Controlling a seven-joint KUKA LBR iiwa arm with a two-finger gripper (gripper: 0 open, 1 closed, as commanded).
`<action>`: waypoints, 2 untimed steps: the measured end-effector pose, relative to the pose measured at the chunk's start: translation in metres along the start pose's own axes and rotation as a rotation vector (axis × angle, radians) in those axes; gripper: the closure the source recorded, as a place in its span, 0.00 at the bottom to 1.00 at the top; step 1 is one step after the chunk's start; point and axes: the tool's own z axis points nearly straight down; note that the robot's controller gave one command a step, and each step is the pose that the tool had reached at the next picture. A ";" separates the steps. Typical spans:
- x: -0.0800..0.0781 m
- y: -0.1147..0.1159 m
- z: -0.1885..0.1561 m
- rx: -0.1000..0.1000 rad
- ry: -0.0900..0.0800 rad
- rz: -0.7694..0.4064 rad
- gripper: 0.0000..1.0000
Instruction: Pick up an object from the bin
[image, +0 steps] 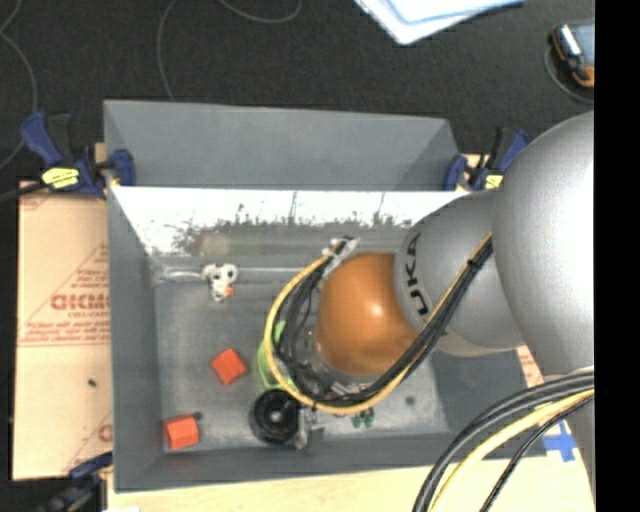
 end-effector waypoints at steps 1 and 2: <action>-0.061 -0.043 0.011 0.001 0.012 -0.120 1.00; -0.061 -0.043 0.011 0.001 0.012 -0.119 1.00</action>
Offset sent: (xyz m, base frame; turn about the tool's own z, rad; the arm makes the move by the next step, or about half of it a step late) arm 0.0000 0.0000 0.0000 0.0000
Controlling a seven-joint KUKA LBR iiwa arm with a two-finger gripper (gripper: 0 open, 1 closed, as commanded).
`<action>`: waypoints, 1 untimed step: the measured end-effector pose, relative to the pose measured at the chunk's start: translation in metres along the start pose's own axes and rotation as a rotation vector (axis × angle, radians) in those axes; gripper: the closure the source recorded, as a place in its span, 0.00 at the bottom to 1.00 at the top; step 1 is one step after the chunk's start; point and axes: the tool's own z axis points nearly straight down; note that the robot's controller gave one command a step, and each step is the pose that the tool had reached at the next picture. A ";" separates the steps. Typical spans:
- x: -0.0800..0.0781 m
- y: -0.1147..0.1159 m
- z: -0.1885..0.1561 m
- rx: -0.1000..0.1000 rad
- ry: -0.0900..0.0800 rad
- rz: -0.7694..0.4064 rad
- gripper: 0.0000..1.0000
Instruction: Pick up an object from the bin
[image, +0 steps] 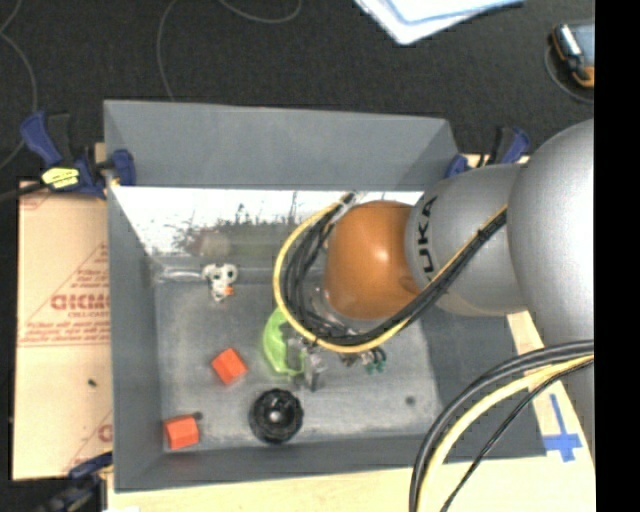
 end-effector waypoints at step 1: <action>0.012 -0.011 -0.085 0.004 -0.010 -0.021 1.00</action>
Offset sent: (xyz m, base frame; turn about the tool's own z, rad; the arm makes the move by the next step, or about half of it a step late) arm -0.0216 -0.0213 0.1060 -0.0604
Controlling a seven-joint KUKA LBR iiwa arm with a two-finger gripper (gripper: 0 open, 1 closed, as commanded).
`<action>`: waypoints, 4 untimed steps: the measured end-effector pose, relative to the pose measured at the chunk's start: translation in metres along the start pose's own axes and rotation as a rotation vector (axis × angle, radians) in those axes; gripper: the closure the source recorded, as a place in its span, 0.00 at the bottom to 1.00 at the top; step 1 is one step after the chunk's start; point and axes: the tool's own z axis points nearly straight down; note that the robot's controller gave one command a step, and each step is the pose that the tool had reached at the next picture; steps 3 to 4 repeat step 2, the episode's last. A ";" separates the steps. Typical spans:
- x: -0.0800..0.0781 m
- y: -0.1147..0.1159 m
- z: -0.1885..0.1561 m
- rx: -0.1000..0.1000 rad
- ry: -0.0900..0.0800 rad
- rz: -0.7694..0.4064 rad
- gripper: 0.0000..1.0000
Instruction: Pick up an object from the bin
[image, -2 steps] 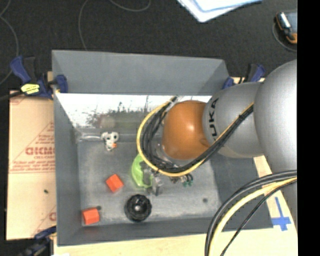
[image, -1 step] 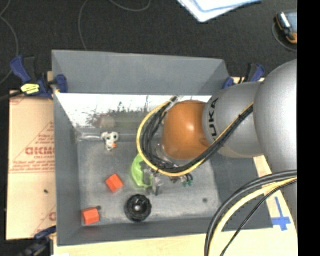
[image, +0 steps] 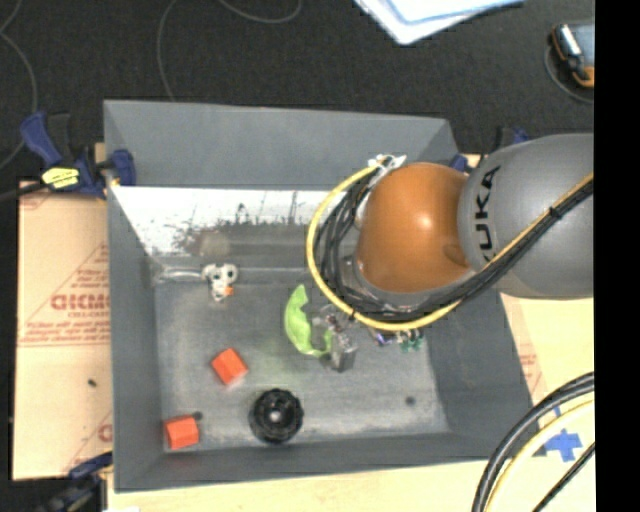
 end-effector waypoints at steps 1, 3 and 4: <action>0.014 -0.003 -0.023 -0.001 0.002 -0.037 1.00; -0.012 0.013 -0.058 0.001 -0.005 -0.065 1.00; -0.012 0.013 -0.058 0.001 -0.005 -0.065 1.00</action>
Offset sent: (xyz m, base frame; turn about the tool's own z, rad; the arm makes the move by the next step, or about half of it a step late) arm 0.0047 0.0165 0.0571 -0.0648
